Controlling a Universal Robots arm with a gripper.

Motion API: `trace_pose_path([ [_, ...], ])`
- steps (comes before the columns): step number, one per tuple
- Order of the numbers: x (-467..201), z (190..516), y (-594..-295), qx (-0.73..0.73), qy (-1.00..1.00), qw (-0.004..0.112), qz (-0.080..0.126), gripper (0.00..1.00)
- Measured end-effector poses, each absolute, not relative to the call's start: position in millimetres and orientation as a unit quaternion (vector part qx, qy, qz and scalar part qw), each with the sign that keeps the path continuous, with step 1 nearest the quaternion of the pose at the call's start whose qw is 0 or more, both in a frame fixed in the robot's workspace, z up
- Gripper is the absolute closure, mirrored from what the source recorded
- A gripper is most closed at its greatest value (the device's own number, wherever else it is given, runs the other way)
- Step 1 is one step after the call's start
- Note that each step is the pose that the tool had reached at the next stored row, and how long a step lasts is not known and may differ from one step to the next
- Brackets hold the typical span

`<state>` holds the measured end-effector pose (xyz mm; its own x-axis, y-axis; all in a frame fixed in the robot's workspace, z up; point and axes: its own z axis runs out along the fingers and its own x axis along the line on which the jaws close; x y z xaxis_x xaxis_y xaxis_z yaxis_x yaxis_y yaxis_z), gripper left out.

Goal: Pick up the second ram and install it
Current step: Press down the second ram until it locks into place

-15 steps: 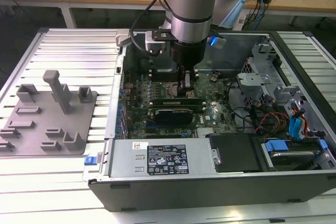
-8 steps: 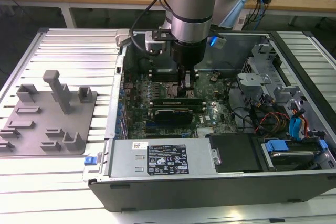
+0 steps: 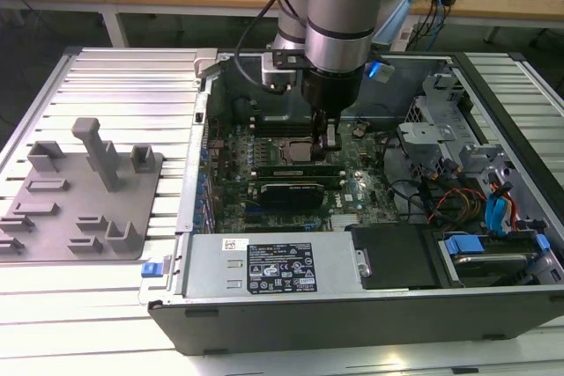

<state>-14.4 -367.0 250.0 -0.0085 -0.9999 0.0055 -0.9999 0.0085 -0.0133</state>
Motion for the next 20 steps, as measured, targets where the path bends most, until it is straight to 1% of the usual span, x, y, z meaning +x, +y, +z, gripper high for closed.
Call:
trace_pose_path([
  [12,10.8,249.4,-367.0,-0.704,0.710,0.003,-0.007,0.92],
  [20,17.7,238.7,-367.1,-0.704,0.710,0.002,-0.007,0.92],
])
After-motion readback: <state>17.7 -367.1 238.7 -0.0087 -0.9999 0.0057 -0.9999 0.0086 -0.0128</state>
